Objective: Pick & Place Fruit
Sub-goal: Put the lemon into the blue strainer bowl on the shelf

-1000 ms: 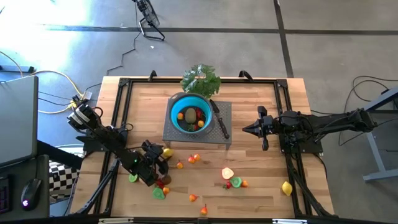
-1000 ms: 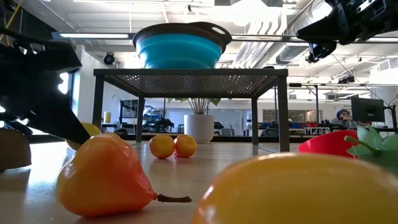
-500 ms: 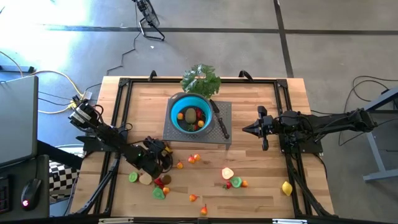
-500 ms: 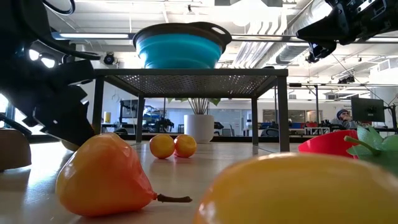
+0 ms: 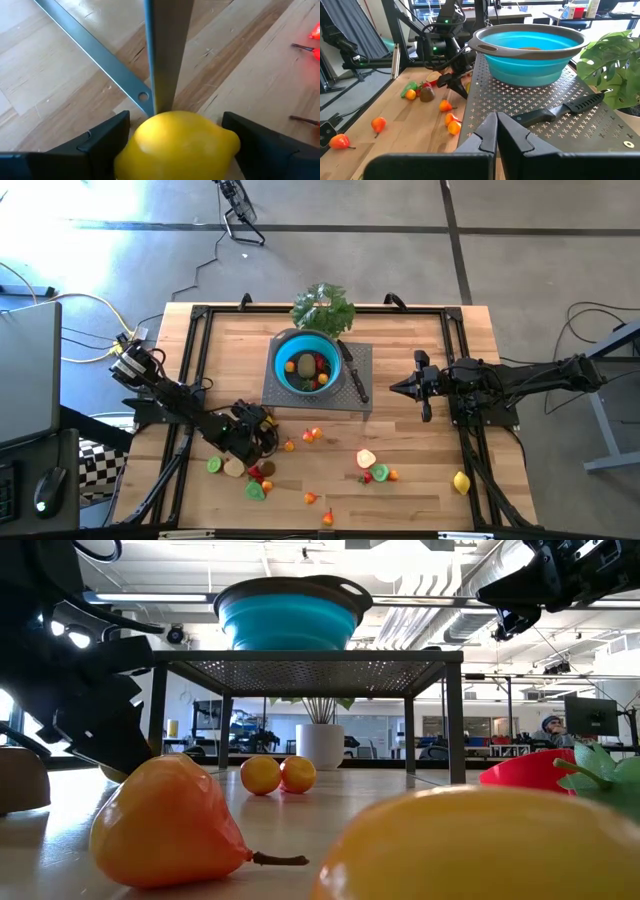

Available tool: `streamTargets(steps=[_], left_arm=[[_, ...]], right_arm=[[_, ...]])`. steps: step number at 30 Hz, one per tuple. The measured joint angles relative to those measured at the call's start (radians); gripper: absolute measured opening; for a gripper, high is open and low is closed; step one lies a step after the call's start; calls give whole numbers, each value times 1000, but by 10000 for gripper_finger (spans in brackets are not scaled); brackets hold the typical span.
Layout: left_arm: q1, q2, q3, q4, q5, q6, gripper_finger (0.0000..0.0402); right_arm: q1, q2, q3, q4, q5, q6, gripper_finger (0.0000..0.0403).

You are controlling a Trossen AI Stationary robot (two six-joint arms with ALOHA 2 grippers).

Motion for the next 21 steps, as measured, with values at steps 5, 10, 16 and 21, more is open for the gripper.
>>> streamTargets(steps=[5,10,16,21], left_arm=[[-1,0,0,1,17,-10,273],[0,-1,0,-2,35,-20,268],[0,-1,0,-2,52,-26,268],[0,-1,0,-8,55,-27,268]], right_arm=[[0,0,0,0,0,0,3],[0,0,0,0,0,0,3],[0,0,0,0,0,0,3],[0,0,0,0,0,0,3]])
